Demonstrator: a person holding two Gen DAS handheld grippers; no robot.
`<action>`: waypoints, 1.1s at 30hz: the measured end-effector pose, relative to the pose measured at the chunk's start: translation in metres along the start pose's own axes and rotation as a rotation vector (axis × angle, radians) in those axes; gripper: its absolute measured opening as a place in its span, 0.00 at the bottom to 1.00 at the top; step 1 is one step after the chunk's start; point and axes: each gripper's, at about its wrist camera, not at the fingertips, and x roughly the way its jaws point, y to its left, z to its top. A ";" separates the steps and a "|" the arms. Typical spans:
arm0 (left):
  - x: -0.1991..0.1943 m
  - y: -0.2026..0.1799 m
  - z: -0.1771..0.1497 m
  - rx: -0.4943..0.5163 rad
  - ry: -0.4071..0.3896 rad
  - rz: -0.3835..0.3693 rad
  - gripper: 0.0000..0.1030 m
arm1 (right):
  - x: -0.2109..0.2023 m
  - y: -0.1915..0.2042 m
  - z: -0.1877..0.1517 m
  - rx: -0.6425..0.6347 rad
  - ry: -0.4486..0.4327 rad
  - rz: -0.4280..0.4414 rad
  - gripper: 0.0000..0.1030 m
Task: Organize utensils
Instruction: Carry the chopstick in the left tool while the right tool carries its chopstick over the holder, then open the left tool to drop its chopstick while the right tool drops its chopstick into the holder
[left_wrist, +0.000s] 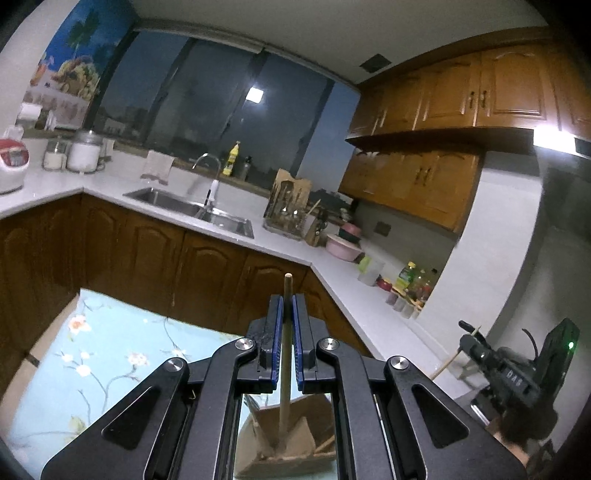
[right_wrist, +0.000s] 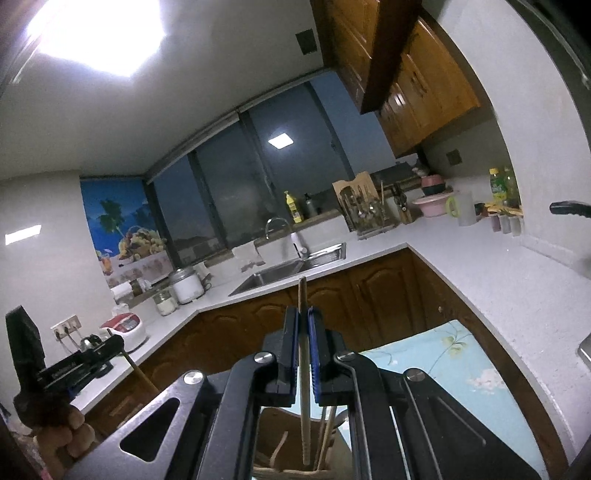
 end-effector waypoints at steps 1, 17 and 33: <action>0.003 0.001 -0.003 -0.005 0.004 0.002 0.05 | 0.003 -0.002 -0.003 0.002 0.005 -0.005 0.06; 0.038 0.013 -0.072 0.022 0.146 0.040 0.05 | 0.043 -0.021 -0.066 0.027 0.147 -0.053 0.06; 0.047 0.005 -0.088 0.072 0.223 0.046 0.06 | 0.047 -0.027 -0.068 0.048 0.175 -0.049 0.06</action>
